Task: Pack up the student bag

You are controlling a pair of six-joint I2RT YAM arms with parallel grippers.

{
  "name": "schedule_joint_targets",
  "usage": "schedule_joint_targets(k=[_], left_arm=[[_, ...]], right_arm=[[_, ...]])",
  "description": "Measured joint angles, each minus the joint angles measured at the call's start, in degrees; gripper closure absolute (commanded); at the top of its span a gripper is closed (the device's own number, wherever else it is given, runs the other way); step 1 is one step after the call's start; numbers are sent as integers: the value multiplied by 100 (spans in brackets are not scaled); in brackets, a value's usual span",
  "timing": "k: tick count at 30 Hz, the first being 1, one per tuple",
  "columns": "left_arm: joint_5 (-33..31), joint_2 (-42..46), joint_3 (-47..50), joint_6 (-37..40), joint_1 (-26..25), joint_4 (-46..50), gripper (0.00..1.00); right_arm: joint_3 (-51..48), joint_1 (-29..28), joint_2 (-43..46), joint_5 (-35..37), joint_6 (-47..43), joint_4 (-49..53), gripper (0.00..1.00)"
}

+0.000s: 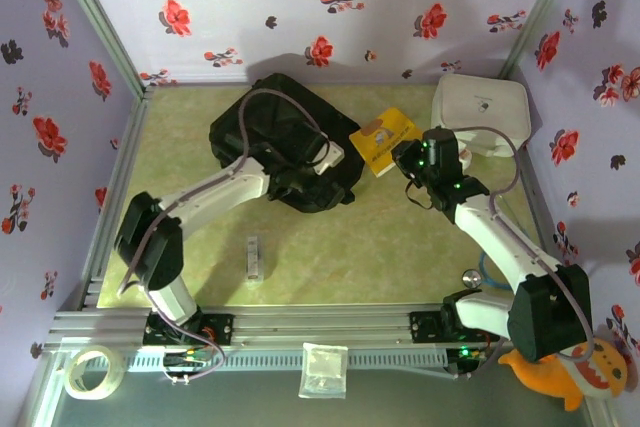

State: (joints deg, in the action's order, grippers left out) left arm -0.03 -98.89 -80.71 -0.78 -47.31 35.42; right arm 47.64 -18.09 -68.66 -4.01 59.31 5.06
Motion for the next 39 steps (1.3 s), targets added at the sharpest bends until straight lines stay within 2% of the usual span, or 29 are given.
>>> schedule_joint_targets(k=[5,13,17,25,34,39], left_arm=[[-258,-459,-280,168,-81,332,9],[-798,-1084,-778,184,-107,629,10],[-1091,-1307,-905,175,-120,713,15],[-1596,-1309,-1019,116,-131,793,24],[-1753,-1029,-1023,4,-101,813,35],[-1781,-907,-1023,-129,-7,769,37]], right_arm=[[0,50,-2,0,0,61,91],[0,146,28,9,0,105,90],[0,173,74,24,0,149,89],[0,199,151,33,0,260,88],[0,199,212,55,2,269,87],[0,210,295,101,2,291,87]])
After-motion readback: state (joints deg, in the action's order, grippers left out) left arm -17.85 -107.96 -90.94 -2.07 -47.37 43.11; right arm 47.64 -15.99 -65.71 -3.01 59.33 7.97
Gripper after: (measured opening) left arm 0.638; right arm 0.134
